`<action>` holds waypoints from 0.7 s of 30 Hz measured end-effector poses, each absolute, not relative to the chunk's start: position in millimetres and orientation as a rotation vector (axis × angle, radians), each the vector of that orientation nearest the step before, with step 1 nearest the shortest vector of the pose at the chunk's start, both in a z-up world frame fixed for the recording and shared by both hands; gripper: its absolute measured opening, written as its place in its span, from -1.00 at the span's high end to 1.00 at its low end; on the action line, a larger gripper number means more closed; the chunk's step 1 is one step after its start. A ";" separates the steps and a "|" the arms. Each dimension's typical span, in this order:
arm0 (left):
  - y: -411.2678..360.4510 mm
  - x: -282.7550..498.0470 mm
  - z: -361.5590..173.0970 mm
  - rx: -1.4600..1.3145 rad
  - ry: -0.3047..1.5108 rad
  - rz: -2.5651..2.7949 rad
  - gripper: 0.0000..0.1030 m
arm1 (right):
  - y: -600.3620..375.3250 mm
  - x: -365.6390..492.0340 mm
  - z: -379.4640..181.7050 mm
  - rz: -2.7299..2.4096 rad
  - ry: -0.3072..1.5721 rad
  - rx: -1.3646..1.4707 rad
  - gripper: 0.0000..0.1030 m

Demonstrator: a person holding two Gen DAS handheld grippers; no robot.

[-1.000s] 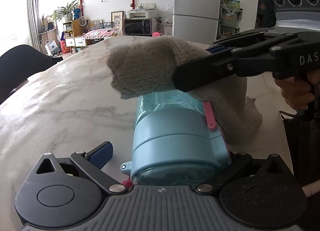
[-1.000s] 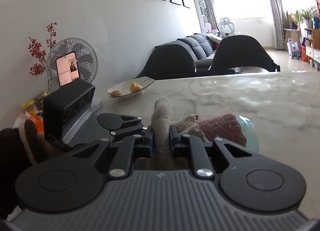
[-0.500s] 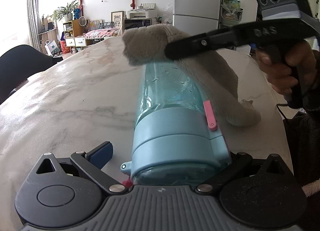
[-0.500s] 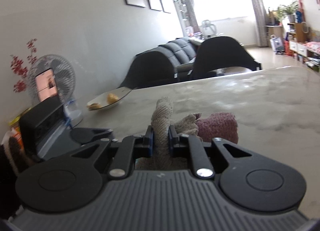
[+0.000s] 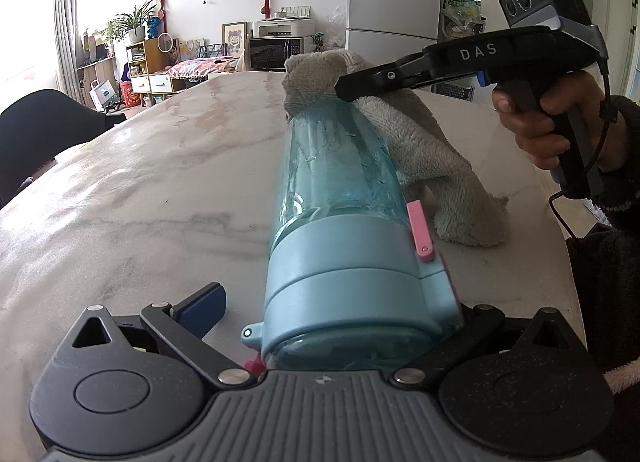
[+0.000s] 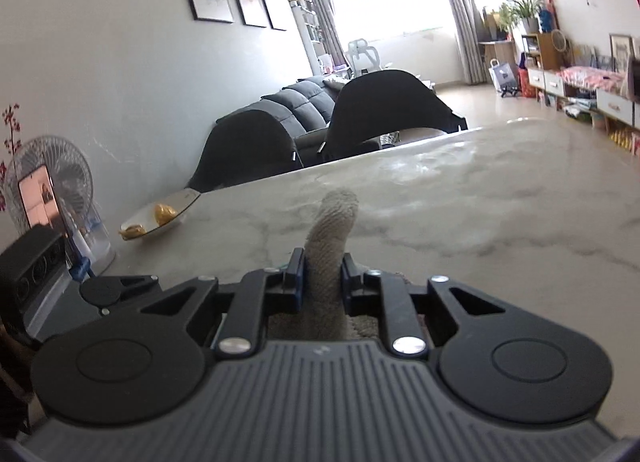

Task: Clean container
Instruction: 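Wipe the towel across the bottle's open end with the right gripper while the left gripper holds it, then rub the towel along the bottle's side near the pink strap with the right gripper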

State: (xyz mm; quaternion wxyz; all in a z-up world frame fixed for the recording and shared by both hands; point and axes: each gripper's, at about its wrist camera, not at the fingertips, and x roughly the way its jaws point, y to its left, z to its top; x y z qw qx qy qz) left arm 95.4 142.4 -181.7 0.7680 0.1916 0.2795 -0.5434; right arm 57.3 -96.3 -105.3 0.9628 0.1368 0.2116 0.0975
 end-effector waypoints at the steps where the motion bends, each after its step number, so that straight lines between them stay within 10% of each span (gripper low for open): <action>1: 142.6 95.2 -181.6 0.416 0.607 -1.180 -1.00 | -96.3 57.0 -105.2 0.194 0.427 0.279 0.69; 21: 143.9 96.4 -181.5 0.415 0.607 -1.180 -1.00 | -45.4 27.9 -81.0 0.477 0.545 0.031 0.69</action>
